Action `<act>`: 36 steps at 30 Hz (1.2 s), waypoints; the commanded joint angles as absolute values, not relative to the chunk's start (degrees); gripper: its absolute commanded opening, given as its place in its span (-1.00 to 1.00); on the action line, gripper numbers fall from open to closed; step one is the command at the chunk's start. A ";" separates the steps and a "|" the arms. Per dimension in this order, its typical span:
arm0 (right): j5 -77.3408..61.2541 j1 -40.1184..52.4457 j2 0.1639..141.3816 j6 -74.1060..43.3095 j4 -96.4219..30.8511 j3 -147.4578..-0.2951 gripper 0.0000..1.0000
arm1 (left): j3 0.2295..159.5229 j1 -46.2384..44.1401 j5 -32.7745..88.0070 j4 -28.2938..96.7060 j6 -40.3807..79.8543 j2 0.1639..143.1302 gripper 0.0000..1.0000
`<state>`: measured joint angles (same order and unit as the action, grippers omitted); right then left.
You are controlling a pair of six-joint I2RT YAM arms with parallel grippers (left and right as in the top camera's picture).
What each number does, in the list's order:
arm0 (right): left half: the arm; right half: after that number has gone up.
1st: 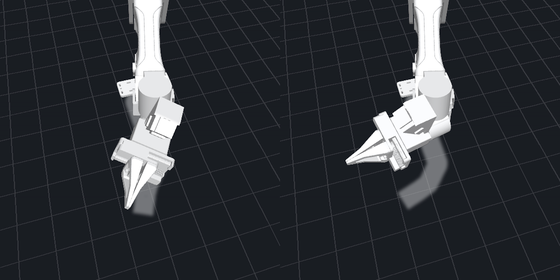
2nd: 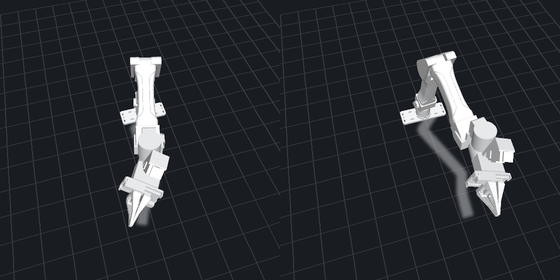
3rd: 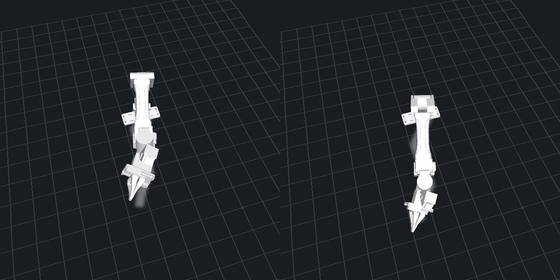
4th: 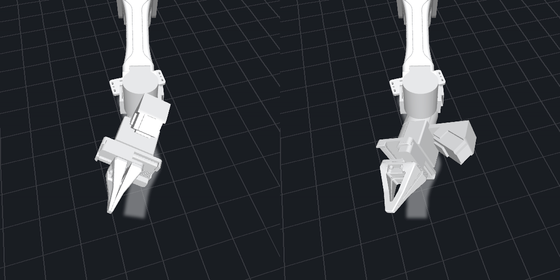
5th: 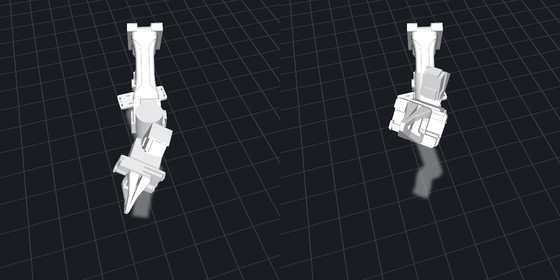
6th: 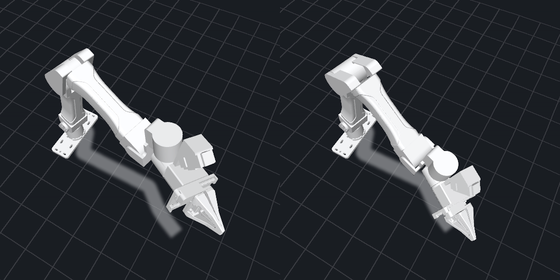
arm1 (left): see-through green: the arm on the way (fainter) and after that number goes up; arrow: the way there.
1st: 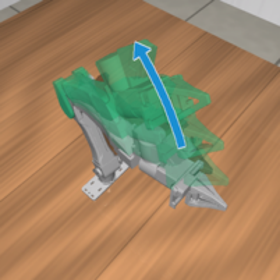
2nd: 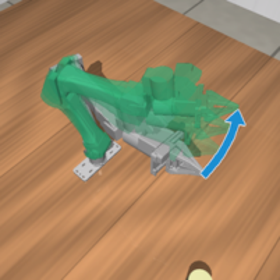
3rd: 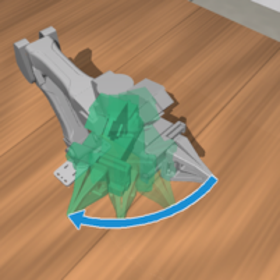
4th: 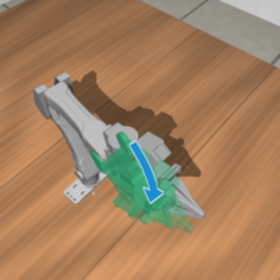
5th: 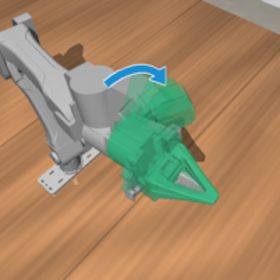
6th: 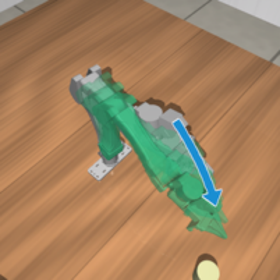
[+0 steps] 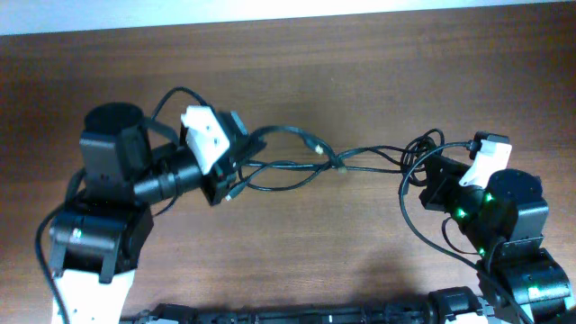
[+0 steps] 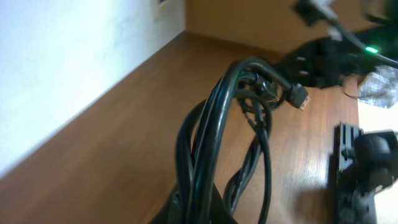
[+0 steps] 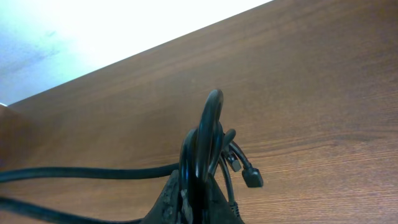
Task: Untangle cables
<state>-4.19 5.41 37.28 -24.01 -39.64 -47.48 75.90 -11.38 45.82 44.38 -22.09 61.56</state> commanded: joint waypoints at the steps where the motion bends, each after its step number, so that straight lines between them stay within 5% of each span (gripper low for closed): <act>1: 3.09 4.43 37.50 -22.92 -40.16 -47.90 -0.92 | 76.60 -9.67 33.98 43.00 -9.34 62.78 -1.00; 7: 3.07 4.43 37.50 -22.94 -40.12 -47.90 -0.92 | 76.60 -9.67 20.45 42.63 5.74 63.26 -1.00; 19: 3.05 4.43 37.50 -22.94 -40.14 -47.90 -0.92 | 76.60 -9.74 29.63 42.37 6.83 63.31 -1.00; 26: 3.05 4.43 37.50 -22.94 -40.10 -47.90 -0.92 | 76.60 -9.74 3.09 45.17 24.43 63.42 -1.00; 36: 2.59 4.43 37.50 -22.94 -39.70 -47.90 -0.92 | 76.60 -9.74 1.30 47.75 24.60 63.42 -0.92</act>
